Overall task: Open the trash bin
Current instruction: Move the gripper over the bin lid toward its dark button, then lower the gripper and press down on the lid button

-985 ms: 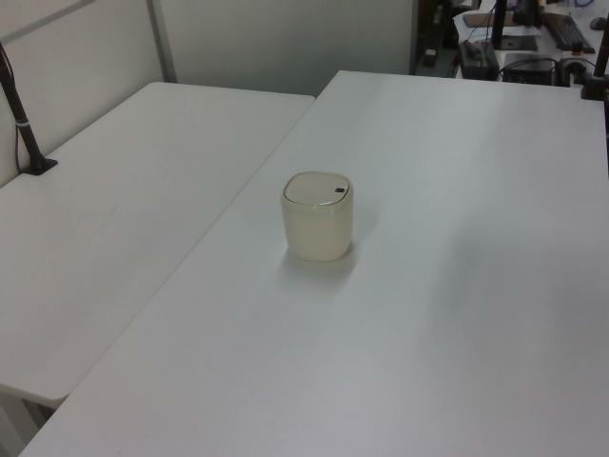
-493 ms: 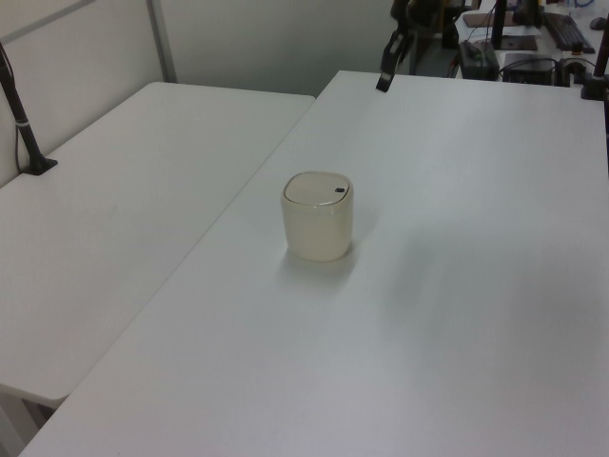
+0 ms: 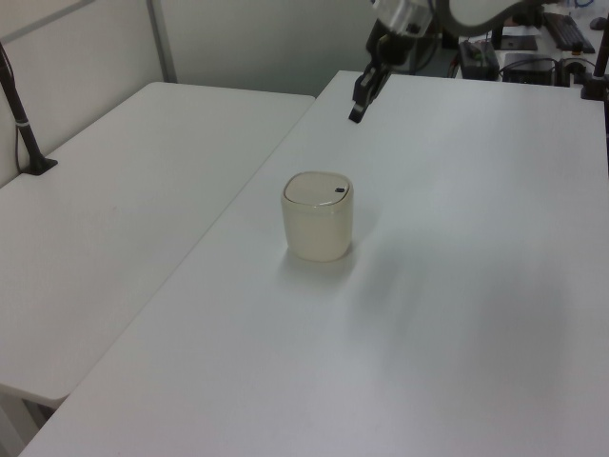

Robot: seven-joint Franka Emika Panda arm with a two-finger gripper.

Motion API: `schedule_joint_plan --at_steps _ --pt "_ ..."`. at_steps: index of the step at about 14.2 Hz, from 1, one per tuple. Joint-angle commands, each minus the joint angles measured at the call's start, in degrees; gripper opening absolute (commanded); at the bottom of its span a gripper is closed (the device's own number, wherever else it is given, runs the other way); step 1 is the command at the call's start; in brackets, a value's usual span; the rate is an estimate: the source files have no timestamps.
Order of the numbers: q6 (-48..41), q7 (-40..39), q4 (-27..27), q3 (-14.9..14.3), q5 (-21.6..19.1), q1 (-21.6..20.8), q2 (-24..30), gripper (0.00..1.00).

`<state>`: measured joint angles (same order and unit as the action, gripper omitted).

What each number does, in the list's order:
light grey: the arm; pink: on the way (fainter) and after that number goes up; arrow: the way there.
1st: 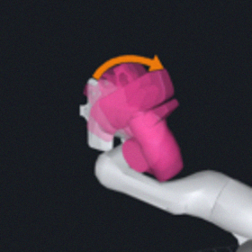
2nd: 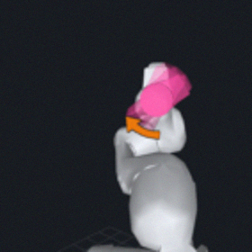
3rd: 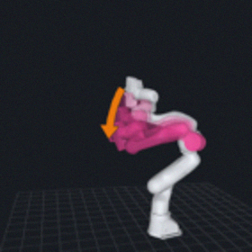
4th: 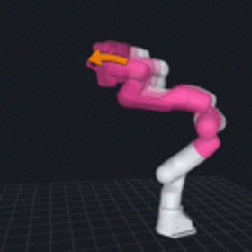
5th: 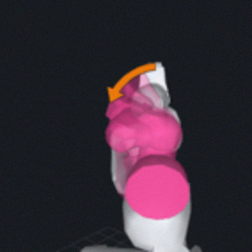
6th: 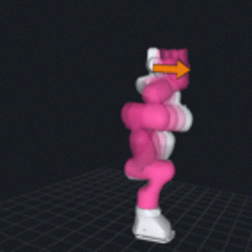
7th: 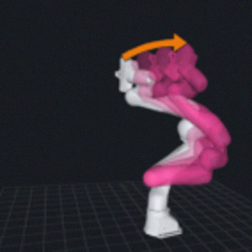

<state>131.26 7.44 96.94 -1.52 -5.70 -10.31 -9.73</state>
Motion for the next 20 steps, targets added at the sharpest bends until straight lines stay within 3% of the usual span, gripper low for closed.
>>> schedule_joint_plan --at_steps 1,10,20 --pt "4.53 3.37 0.79 -0.32 0.51 -2.61 -2.4 0.0" --pt "13.22 8.55 1.67 -0.32 4.9 -5.34 -8.72 0.0" --pt "13.41 8.91 4.57 -0.24 8.68 -7.18 -9.95 0.0"
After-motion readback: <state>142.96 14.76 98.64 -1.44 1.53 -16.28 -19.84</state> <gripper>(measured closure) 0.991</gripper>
